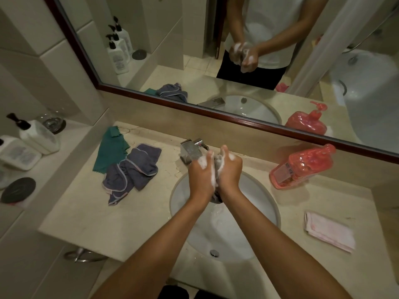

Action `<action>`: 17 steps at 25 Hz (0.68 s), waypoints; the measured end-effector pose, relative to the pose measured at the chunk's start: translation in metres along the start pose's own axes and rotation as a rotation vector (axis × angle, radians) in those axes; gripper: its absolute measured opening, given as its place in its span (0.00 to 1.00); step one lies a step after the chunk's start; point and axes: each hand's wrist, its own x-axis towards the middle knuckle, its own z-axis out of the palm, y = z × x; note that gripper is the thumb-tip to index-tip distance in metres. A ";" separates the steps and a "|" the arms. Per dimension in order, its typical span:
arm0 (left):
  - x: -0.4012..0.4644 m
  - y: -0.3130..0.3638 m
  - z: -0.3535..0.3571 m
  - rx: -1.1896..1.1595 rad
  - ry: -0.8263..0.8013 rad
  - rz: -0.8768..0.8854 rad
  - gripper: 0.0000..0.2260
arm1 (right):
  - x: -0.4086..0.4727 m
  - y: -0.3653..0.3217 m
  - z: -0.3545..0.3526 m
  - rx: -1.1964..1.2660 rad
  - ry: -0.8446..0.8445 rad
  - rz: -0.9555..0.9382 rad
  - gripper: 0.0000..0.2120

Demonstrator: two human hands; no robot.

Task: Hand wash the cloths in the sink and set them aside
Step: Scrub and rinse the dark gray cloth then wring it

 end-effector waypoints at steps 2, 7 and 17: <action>0.016 0.008 -0.005 0.023 0.008 -0.004 0.19 | -0.013 0.008 0.004 -0.027 -0.021 0.004 0.25; 0.008 0.006 -0.002 0.024 -0.023 -0.027 0.19 | -0.007 0.009 0.001 0.009 -0.007 0.103 0.25; -0.002 -0.006 0.001 0.000 -0.140 -0.010 0.22 | 0.010 0.011 -0.011 -0.048 -0.019 0.024 0.26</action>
